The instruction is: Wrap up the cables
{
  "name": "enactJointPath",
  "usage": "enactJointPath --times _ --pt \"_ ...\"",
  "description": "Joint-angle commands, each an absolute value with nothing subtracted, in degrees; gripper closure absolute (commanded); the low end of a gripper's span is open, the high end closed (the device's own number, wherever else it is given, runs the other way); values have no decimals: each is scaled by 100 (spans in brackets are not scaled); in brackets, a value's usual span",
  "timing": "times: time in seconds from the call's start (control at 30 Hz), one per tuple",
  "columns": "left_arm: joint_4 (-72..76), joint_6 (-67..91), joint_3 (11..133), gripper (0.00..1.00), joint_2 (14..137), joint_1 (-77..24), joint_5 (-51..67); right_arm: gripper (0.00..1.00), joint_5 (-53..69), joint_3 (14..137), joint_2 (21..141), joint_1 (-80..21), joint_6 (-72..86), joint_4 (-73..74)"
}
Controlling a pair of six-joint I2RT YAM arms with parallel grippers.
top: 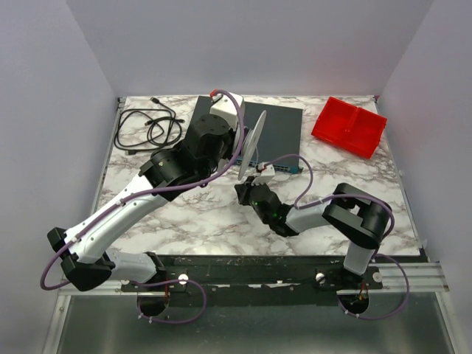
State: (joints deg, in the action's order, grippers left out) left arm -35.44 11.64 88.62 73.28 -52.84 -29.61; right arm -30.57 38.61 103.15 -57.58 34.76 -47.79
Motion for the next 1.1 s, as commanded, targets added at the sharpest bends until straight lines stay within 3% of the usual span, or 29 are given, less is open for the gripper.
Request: enactJointPath --times 0.0,0.3,0.5,0.7,1.07 --pt "-3223 1180 9201 100 7363 -5258 -3476 99 -3235 3855 9969 -5933 3558 -4290" --pt "-2243 1135 8627 100 7669 -4949 -3935 99 -2840 3766 8490 -6100 3667 -2539" --pt "-1694 797 8396 100 8043 -4939 -4020 99 -2558 4387 7573 -6096 3064 -843" --pt "-1685 880 8412 100 8334 -4948 -3922 99 -1852 5427 7376 -6091 2293 475" --pt "-3273 2257 9665 100 8795 -4632 -3243 99 -688 5109 7144 -6091 2417 91"
